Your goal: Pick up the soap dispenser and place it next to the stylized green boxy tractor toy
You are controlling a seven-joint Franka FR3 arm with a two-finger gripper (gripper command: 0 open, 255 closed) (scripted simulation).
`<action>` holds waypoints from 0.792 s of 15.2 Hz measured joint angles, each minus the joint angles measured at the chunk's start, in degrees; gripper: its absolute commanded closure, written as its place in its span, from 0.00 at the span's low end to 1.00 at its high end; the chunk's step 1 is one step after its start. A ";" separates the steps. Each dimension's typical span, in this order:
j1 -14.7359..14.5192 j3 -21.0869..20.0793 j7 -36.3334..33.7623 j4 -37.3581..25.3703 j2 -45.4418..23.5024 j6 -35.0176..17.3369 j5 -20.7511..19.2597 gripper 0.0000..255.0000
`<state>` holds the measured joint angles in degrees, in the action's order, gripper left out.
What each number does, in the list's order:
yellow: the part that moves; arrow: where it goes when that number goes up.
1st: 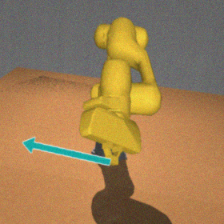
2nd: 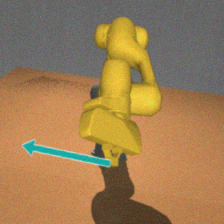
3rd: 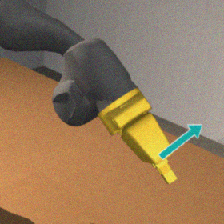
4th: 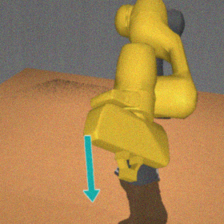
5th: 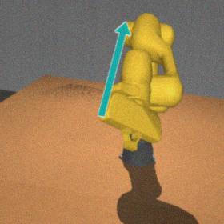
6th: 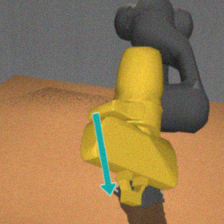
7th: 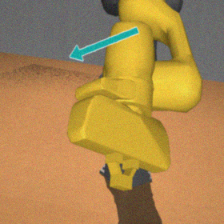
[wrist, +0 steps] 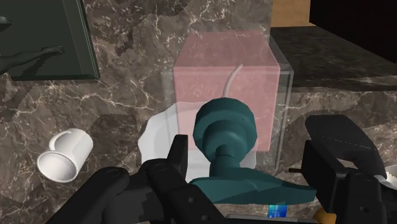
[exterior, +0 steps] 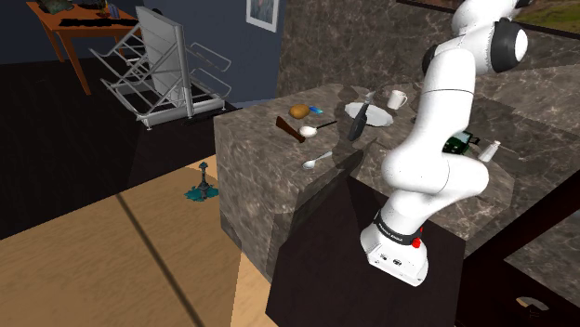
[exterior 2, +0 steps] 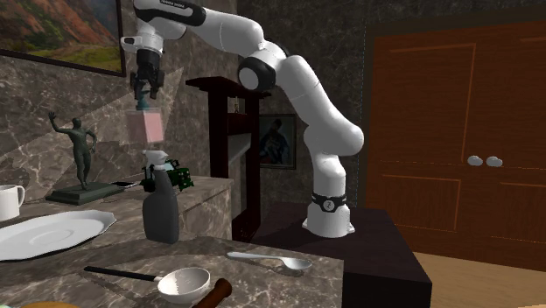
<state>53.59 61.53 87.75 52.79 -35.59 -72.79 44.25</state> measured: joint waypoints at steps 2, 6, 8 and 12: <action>-2.46 0.93 1.03 3.95 0.92 -2.18 -1.03 1.00; -6.37 2.17 2.47 10.33 2.04 -6.23 -2.35 1.00; -7.61 2.54 3.15 12.79 2.26 -7.97 -2.68 1.00; -10.85 3.50 4.31 18.36 3.14 -11.74 -3.51 1.00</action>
<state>42.74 65.03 92.06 71.14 -32.45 -84.53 40.74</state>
